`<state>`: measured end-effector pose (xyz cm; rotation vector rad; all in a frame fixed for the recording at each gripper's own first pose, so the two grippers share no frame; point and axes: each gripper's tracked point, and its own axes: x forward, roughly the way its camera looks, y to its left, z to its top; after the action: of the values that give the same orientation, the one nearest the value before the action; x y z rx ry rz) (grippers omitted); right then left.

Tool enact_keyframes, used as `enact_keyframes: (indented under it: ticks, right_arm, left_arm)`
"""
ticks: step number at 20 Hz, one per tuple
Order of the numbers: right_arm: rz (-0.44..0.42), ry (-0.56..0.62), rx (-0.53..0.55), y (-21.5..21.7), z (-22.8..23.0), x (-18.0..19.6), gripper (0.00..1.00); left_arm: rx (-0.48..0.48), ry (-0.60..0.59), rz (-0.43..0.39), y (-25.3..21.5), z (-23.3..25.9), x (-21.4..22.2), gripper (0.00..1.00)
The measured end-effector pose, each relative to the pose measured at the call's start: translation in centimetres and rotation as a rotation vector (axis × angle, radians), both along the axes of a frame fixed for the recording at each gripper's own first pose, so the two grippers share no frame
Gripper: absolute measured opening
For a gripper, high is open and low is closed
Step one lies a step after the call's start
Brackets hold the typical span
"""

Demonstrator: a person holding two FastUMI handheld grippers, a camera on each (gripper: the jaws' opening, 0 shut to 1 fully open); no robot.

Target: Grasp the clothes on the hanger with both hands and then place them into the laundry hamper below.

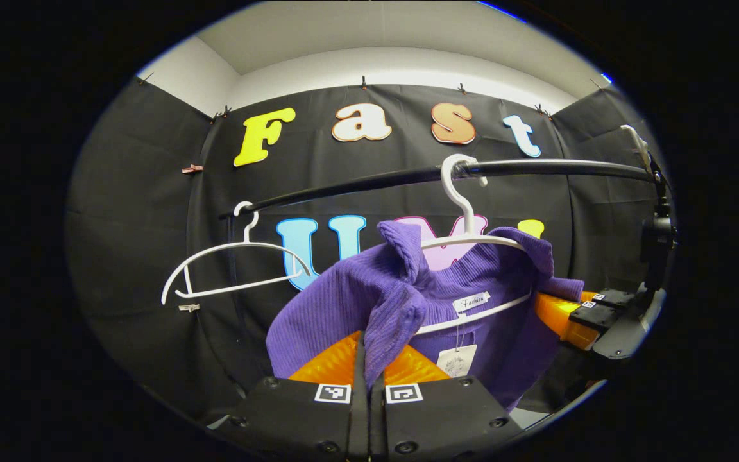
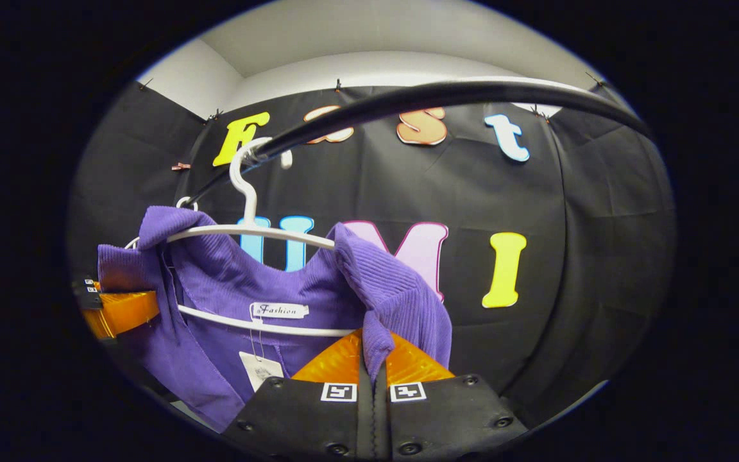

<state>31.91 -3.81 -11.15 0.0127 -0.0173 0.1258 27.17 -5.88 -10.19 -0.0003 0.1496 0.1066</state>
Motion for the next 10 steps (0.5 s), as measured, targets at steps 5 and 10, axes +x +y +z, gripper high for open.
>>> enact_keyframes:
  ticks: [5, 10]
  right_arm:
    - [-0.120, -0.105, -0.070, -4.9, 2.9, 0.6, 0.00]
    - [-0.212, -0.159, -0.047, -9.1, 5.1, 1.6, 0.04]
  left_arm:
    - [0.006, -0.063, 0.040, 2.6, 3.6, -1.0, 0.05]
    - [0.013, -0.100, 0.054, 5.9, 7.2, -0.7, 0.06]
